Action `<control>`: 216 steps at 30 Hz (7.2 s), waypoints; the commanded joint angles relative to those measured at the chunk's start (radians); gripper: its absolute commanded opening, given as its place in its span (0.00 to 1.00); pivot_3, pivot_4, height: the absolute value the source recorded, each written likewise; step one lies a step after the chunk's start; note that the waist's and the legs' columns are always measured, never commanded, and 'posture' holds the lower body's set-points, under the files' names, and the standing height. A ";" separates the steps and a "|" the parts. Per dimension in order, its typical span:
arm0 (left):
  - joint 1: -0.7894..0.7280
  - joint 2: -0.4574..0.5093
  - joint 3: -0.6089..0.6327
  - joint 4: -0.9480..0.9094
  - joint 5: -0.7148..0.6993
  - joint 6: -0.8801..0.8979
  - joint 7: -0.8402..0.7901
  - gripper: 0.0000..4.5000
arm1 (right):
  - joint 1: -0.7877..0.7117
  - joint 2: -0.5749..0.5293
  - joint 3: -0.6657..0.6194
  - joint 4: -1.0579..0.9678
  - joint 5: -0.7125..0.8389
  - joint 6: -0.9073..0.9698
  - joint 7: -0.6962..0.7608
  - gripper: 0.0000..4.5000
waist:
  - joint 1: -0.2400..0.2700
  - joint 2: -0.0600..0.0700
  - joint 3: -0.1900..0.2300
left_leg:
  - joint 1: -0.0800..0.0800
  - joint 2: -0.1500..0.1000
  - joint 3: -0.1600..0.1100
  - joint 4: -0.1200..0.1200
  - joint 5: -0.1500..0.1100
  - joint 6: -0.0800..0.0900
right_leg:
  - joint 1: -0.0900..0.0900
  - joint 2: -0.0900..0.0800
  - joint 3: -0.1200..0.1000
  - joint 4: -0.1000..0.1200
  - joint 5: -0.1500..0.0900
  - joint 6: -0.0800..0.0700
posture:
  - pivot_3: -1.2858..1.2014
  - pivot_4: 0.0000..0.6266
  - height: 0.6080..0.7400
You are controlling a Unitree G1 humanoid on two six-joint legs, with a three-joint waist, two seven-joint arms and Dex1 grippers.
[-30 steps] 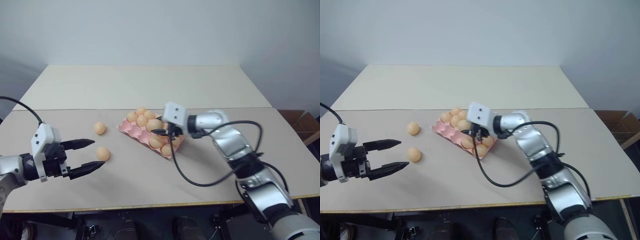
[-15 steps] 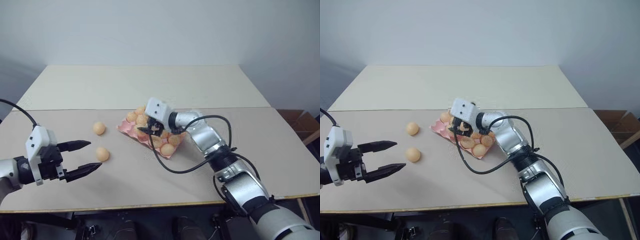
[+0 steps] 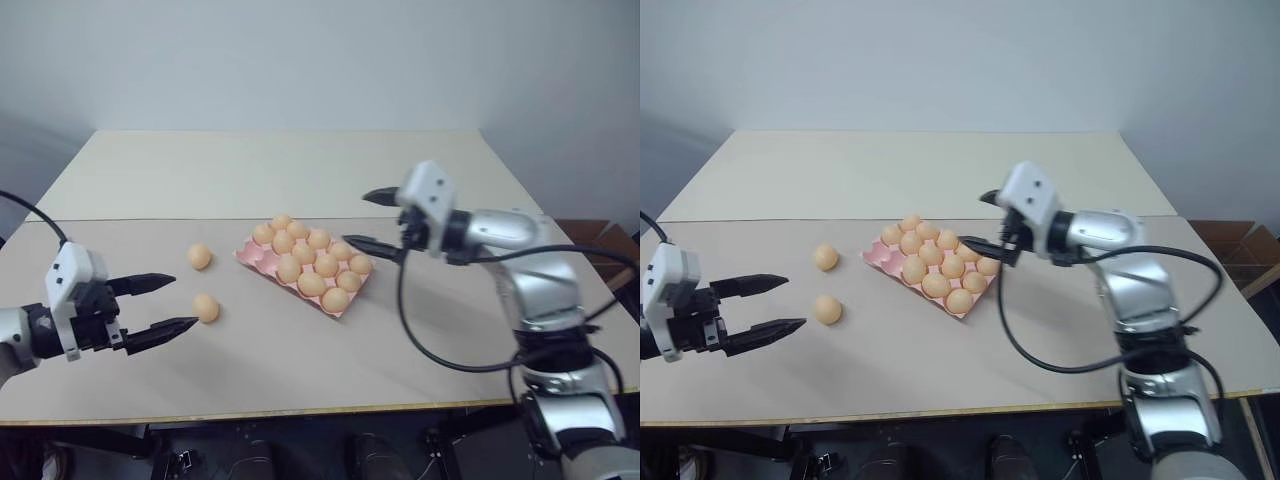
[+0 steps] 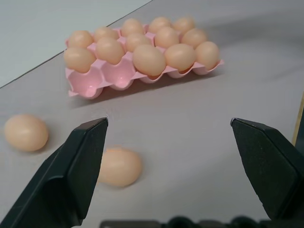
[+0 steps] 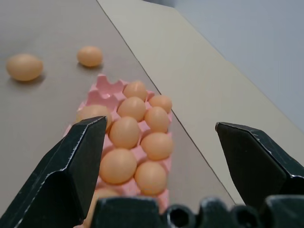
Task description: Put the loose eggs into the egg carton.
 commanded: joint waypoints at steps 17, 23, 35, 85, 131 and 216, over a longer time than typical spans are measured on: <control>0.147 -0.124 0.086 -0.055 0.024 -0.013 0.106 1.00 | 0.404 -0.280 -0.242 -0.162 0.325 -0.011 0.233 0.95 | 0.004 0.000 0.000 | 0.004 0.000 0.000 0.000 -0.005 -0.007 | 0.002 0.000 0.002 0.000 -0.001 -0.001 | 0.52 0.24 1.00; 0.049 -0.141 -0.025 -0.008 0.096 -0.039 0.202 1.00 | 0.410 -0.283 -0.243 -0.182 0.336 -0.016 0.203 0.95 | 0.016 0.000 0.000 | 0.003 0.000 0.000 0.000 -0.004 -0.006 | 0.002 0.000 0.002 -0.001 -0.001 -0.001 | 0.52 0.24 1.00; -0.221 -0.204 -0.355 0.261 0.296 -0.125 0.264 1.00 | 0.383 -0.278 -0.239 -0.218 0.346 -0.017 0.133 0.95 | 0.023 -0.001 -0.001 | 0.003 -0.001 0.000 0.001 -0.003 -0.004 | 0.003 0.000 0.002 0.000 -0.001 -0.001 | 0.52 0.24 1.00; -0.840 -0.434 -0.511 0.700 0.406 -0.332 0.151 1.00 | 0.400 -0.255 -0.217 -0.324 0.391 -0.015 -0.039 0.96 | 0.016 -0.002 -0.001 | 0.002 -0.002 -0.002 0.003 -0.001 0.000 | 0.004 0.001 0.003 0.000 0.004 0.007 | 0.52 0.24 1.00; -0.463 -0.303 -0.255 0.293 0.262 0.082 0.639 1.00 | 0.331 -0.265 -0.173 -0.140 0.327 -0.129 0.101 0.96 | 0.018 -0.003 -0.001 | 0.003 -0.002 0.000 0.003 -0.001 0.000 | 0.004 0.000 0.003 -0.001 0.004 0.007 | 0.52 0.24 1.00; 0.117 -0.117 0.176 -0.173 0.059 0.020 0.118 0.99 | 0.298 -0.236 -0.138 -0.078 0.355 -0.147 0.128 0.96 | 0.011 -0.003 -0.002 | 0.004 -0.001 0.001 0.003 -0.002 0.000 | 0.003 0.000 0.003 0.000 0.000 0.000 | 0.52 0.24 1.00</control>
